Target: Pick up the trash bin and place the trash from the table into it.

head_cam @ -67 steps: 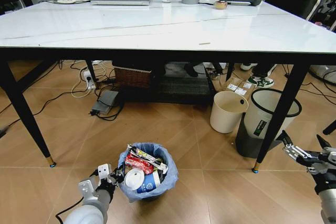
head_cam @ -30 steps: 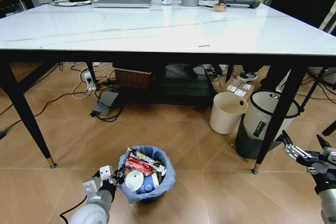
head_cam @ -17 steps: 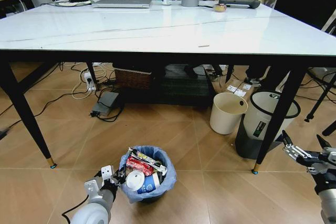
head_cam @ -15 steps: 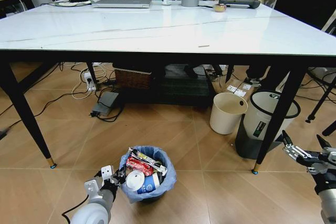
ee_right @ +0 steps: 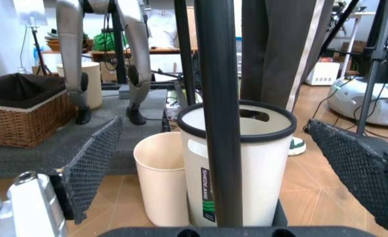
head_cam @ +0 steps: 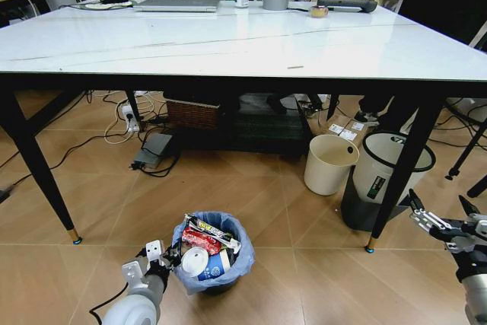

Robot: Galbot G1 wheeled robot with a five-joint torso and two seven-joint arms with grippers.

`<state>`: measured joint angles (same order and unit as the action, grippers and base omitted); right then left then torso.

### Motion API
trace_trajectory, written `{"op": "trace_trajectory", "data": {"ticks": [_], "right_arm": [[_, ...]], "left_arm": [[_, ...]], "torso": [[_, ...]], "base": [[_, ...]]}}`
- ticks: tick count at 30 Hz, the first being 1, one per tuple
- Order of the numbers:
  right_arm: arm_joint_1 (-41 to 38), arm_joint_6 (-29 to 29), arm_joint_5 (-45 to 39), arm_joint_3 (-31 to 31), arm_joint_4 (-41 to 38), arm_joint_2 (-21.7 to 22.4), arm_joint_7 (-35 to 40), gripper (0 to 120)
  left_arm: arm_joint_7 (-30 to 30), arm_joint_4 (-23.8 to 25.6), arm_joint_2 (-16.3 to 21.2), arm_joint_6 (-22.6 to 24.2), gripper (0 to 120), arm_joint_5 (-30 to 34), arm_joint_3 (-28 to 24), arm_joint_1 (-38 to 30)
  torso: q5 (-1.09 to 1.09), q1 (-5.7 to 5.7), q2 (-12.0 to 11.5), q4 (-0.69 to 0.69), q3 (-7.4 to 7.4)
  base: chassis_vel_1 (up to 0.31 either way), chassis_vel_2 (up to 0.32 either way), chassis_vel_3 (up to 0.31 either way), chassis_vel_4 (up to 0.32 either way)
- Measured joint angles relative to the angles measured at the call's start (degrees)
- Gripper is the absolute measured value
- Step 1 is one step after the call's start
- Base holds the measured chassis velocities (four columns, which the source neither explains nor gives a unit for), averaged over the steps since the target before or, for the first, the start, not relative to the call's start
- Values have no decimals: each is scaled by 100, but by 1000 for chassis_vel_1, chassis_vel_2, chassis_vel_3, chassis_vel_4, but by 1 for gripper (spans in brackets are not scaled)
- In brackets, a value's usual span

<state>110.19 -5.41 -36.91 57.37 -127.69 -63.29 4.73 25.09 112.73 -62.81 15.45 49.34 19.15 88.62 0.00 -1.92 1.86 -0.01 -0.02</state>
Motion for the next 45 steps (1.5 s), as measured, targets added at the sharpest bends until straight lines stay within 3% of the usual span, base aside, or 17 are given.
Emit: {"op": "trace_trajectory", "data": {"ticks": [6, 9, 23, 34, 45], "right_arm": [[0, 0, 0, 0, 0, 0, 0, 100], [0, 0, 0, 0, 0, 0, 0, 100], [0, 0, 0, 0, 0, 0, 0, 100], [0, 0, 0, 0, 0, 0, 0, 100], [0, 0, 0, 0, 0, 0, 0, 100]], "left_arm": [[-11, -3, 4, 0, 0, 7, -6, -9], [-18, -3, 7, -2, 6, 13, -9, -11], [-43, 7, 11, -39, 60, 20, -12, -7], [-116, 234, 48, -54, 97, 25, -12, 110], [-304, 649, 157, -261, 100, -372, 189, 464]], "torso": [[-1, 0, 0, 0, 1], [-1, 0, 1, 0, 1], [0, 0, 1, 0, 2], [0, 0, 2, 0, 2], [-1, 0, 2, 0, 2]], "base": [[0, 0, 0, 0], [0, 0, 0, 0], [0, 0, 0, 0], [0, 0, 0, 0], [0, 0, 0, 0]]}}
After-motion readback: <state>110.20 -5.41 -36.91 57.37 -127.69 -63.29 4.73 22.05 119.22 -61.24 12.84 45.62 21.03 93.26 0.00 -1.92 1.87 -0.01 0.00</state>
